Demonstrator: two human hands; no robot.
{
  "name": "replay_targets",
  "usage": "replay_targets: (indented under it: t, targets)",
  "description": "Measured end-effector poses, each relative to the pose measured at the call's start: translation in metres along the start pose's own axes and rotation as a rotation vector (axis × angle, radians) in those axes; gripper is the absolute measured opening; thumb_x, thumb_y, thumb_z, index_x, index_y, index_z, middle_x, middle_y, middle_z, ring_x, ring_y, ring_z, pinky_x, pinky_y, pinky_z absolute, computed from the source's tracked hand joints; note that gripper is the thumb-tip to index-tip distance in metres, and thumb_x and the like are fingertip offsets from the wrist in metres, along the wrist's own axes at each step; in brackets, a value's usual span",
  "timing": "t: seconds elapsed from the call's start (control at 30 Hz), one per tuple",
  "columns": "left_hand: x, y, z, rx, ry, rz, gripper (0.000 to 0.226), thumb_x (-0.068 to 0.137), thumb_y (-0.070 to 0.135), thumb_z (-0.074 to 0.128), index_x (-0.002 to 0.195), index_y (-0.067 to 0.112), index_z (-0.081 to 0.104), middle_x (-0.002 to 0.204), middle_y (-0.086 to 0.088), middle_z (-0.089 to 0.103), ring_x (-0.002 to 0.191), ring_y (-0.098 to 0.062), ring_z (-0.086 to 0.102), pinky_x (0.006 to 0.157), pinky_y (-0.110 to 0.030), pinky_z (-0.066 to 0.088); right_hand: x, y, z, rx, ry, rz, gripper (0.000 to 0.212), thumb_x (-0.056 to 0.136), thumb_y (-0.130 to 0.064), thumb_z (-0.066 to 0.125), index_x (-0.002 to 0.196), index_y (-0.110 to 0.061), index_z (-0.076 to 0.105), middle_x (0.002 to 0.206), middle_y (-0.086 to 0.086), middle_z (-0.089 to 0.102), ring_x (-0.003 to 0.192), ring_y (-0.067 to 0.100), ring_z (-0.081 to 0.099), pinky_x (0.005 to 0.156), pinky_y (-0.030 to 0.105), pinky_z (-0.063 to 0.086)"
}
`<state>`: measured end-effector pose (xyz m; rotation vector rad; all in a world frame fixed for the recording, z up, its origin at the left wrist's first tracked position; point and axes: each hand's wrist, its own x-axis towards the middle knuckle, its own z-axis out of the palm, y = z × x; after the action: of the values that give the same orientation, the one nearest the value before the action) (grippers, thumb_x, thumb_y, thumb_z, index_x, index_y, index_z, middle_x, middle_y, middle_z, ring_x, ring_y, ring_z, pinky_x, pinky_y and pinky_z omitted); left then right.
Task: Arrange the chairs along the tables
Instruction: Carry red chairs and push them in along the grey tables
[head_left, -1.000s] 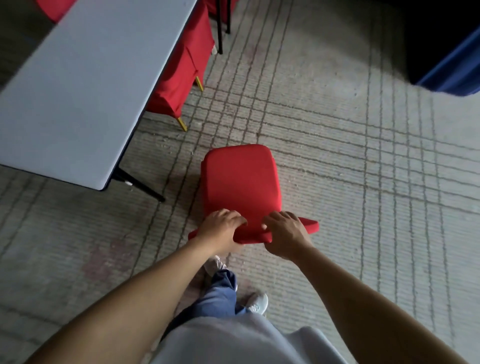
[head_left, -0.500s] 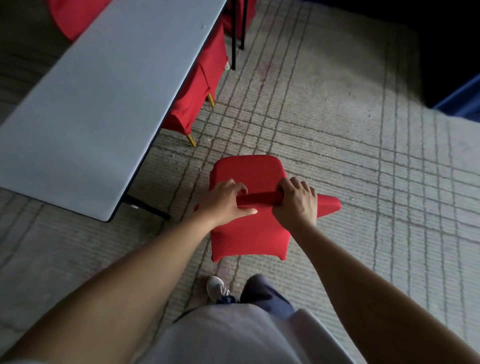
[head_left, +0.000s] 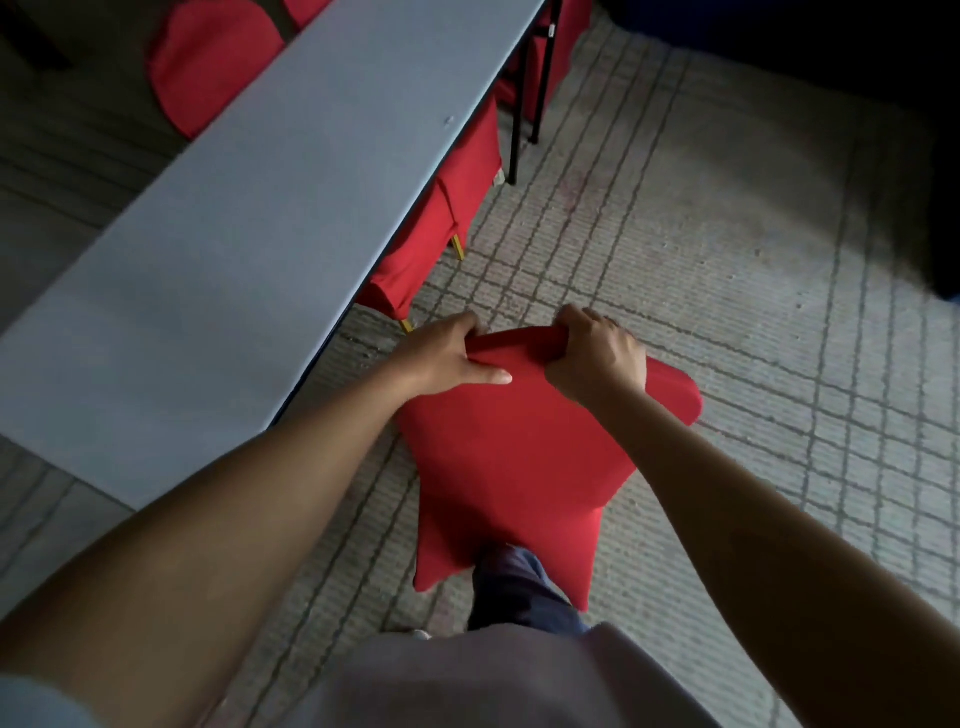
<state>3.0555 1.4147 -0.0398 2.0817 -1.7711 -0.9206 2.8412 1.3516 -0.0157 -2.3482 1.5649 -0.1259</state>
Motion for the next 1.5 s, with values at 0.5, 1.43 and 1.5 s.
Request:
replay_targets:
  t: [0.5, 1.43, 1.5]
  targets:
    - [0.056, 0.008, -0.029, -0.022, -0.049, -0.101, 0.068, 0.053, 0.081, 0.074, 0.098, 0.034, 0.055, 0.099, 0.015, 0.067, 0.092, -0.008, 0.064, 0.088, -0.038, 0.053, 0.088, 0.011, -0.030, -0.012, -0.357, -0.064, 0.017, 0.080, -0.044, 0.056, 0.090, -0.031, 0.055, 0.085, -0.007, 0.059, 0.086, 0.024, 0.059, 0.069, 0.032, 0.044]
    - [-0.213, -0.031, 0.090, 0.026, 0.314, -0.108, 0.058, 0.067, 0.067, 0.077, 0.088, 0.019, 0.052, 0.084, 0.007, 0.055, 0.073, -0.011, 0.052, 0.065, -0.029, 0.038, -0.105, -0.059, 0.016, -0.250, -0.694, -0.658, 0.031, 0.072, -0.027, 0.067, 0.099, -0.025, 0.052, 0.095, -0.004, 0.062, 0.097, 0.024, 0.062, 0.068, 0.028, 0.037]
    - [-0.221, -0.036, 0.089, -0.033, 0.356, -0.166, 0.056, 0.065, 0.070, 0.074, 0.087, 0.023, 0.051, 0.082, 0.009, 0.056, 0.074, -0.012, 0.057, 0.068, -0.035, 0.047, -0.102, -0.072, 0.018, -0.249, -0.682, -0.699, 0.032, 0.070, -0.024, 0.068, 0.098, -0.022, 0.054, 0.091, -0.004, 0.062, 0.091, 0.023, 0.062, 0.065, 0.030, 0.039]
